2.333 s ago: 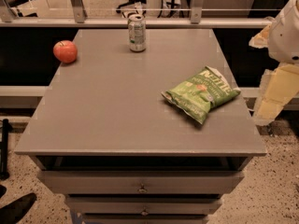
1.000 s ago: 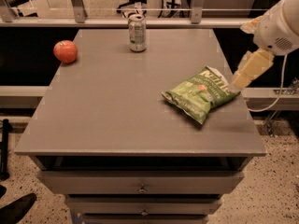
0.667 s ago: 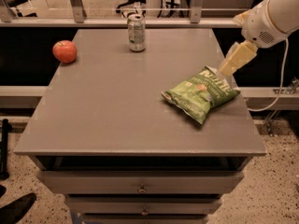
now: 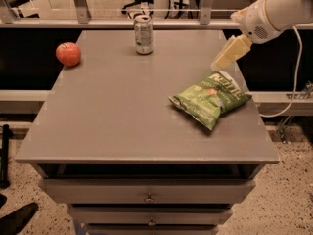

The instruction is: Knock 7up can over

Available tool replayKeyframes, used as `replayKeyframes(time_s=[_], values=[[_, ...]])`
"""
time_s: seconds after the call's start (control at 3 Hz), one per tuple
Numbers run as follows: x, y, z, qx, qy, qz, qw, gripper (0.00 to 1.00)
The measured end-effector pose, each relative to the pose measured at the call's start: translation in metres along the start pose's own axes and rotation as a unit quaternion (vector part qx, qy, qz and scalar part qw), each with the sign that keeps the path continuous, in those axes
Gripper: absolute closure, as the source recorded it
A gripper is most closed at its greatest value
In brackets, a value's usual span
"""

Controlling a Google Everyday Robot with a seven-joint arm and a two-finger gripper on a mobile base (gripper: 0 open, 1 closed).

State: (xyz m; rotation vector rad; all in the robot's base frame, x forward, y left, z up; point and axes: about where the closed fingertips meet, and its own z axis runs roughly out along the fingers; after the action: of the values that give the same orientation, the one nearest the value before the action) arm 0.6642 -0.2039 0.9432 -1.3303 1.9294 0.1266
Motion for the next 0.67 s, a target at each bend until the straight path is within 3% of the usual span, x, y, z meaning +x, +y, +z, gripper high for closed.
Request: replayKeyframes(time_s=[0.33,0.67], values=[[-0.006,-0.003,0.054,-0.016,-0.094,0.077,0.9925,0.0],[-0.032,-0.007,0.1,-0.033,-0.155,0.11,0.9813,0.0]])
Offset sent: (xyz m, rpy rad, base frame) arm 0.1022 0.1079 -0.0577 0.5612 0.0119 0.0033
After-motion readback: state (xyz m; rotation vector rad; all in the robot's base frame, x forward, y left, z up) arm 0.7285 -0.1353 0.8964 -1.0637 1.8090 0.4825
